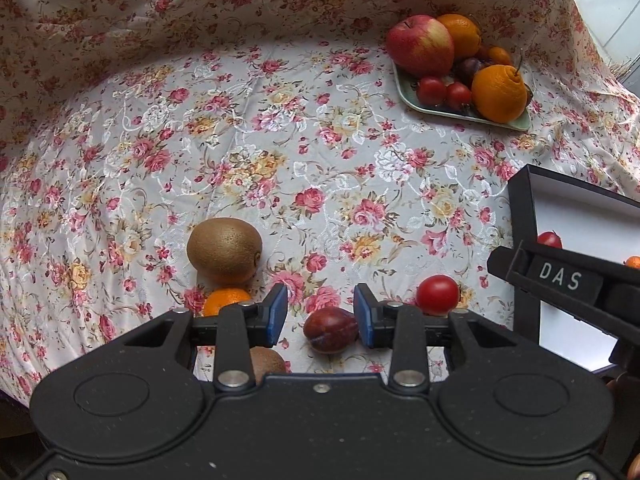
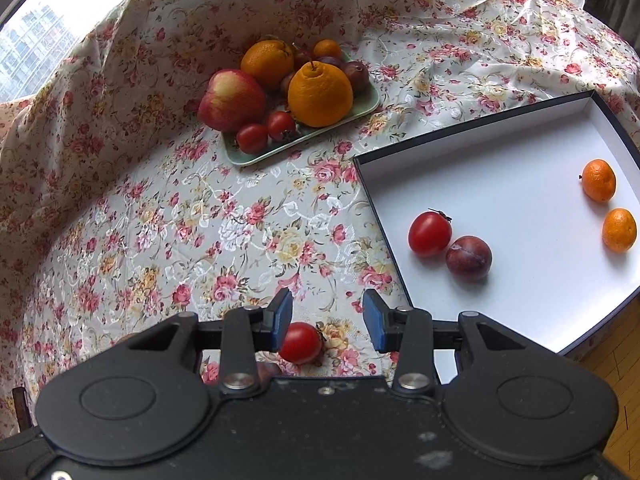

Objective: Organize fruits
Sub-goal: 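Move the left tool to a brown kiwi while the right tool reaches a red tomato, then close the left tool on the kiwi while the right tool grips the tomato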

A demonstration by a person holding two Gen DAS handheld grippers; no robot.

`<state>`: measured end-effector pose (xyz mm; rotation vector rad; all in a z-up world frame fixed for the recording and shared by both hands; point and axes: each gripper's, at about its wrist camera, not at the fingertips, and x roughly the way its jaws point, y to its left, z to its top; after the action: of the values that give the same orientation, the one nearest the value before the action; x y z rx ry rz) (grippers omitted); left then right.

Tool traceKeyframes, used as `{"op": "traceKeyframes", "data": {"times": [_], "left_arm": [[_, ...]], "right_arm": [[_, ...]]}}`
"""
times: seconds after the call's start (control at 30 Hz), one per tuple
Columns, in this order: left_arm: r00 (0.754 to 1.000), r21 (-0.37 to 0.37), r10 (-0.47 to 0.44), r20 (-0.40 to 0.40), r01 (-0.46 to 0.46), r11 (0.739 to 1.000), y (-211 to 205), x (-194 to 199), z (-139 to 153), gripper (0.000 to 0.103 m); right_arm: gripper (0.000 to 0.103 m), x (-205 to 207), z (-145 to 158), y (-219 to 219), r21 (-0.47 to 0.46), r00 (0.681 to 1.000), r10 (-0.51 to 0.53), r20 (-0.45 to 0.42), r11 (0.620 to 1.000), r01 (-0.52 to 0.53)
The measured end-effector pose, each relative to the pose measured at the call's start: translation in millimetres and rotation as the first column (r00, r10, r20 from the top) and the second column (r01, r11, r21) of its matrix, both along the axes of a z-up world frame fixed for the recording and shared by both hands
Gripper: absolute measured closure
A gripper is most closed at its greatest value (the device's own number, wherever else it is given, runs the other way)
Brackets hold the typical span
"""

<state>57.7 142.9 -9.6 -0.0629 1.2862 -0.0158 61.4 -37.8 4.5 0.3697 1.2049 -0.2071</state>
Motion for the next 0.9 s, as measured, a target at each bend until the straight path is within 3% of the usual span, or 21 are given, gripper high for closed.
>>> {"op": "traceKeyframes", "data": {"times": [0.53,0.9], "left_arm": [[0.992,0.017,0.122,-0.014,-0.122,0.992,61,19,-6,0.054],[0.988,0.018,0.154,-0.027,-0.153,0.988,76,24,-12,0.054]], "right_arm": [[0.061,7,-20,30,0.009,0.996,0.063,-0.07,0.998,-0.063],[0.061,10,-29,34,0.012,0.992,0.066,-0.108,0.998,-0.065]]}}
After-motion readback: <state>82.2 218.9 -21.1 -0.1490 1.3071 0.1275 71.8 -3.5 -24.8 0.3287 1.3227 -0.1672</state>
